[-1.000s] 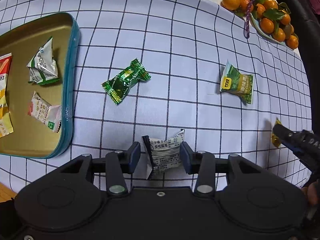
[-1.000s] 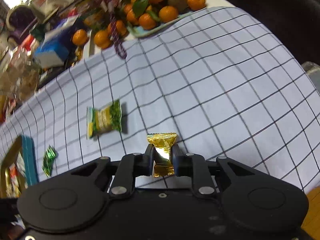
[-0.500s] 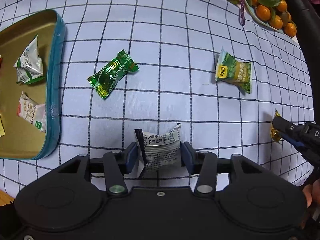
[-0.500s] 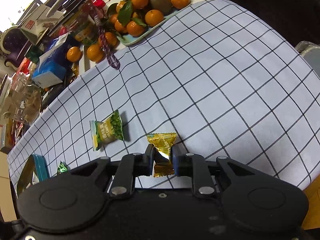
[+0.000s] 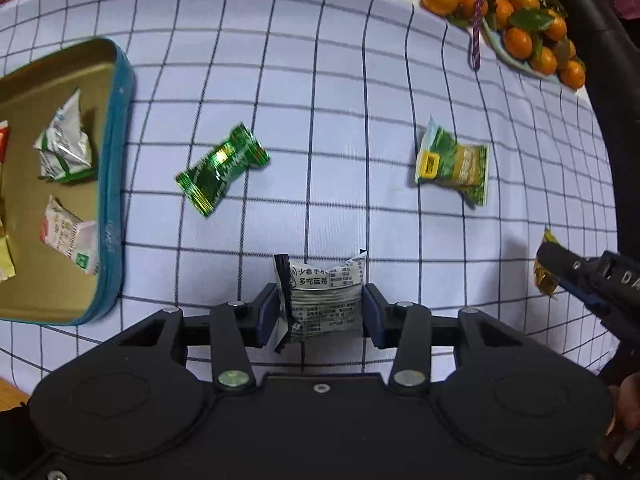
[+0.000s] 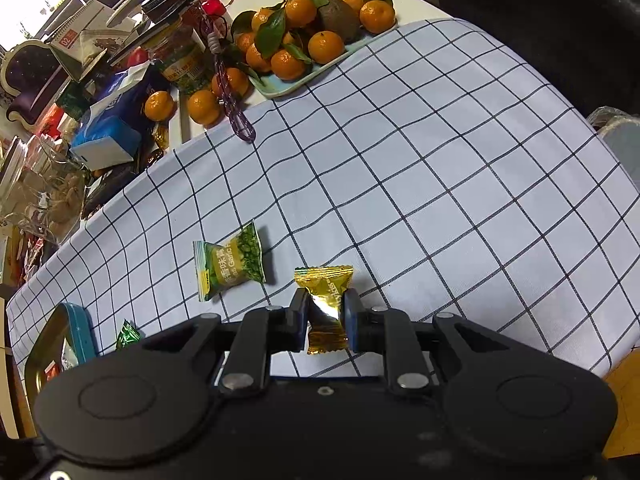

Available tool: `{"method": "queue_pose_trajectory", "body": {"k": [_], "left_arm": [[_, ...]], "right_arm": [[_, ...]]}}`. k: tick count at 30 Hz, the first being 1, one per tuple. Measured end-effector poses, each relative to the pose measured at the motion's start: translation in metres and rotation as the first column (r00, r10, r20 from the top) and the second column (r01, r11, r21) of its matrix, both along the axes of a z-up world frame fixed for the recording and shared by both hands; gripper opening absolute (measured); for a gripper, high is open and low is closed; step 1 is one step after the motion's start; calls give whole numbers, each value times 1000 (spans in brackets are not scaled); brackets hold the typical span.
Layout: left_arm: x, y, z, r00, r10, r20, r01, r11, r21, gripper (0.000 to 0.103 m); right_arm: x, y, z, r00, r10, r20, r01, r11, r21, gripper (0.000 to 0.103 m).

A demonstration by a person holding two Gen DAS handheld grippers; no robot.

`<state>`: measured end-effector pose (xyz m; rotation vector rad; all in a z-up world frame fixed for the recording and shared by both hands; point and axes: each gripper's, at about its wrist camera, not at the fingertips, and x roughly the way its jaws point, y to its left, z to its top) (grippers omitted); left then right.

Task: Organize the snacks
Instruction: 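Lift both held candies and carry them toward the gold tray, then open both tools to drop the white packet and gold candy into the tray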

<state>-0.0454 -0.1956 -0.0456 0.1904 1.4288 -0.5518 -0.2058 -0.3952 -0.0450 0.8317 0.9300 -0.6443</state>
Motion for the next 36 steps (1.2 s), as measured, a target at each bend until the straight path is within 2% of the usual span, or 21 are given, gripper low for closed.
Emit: {"method": "queue_pose_trajectory", "body": {"k": [10,17,24,29,36], "left_arm": [[20,40,45,991,111,70,-104,990,-97,52],[31,89,64,969,187,159,-175,981,-84,52],[48,142,66,950,278,144,-271,960,-65,52],[61,177,59,933,340,121,-341,940,-17,52],[77,217,44,909,409,84,-412,911,25,52]], "right_arm": [[17,29,24,1000,25,-12,-25,998,-50,21],[38,71,45,995,103,2,-103,991,-90,21],[70,122,57,979,202,15,-200,977,-80,21],[96,165,58,951,308,8,-306,948,-85,21],[118,206,48,921,390,11,-390,921,-14,21]]}}
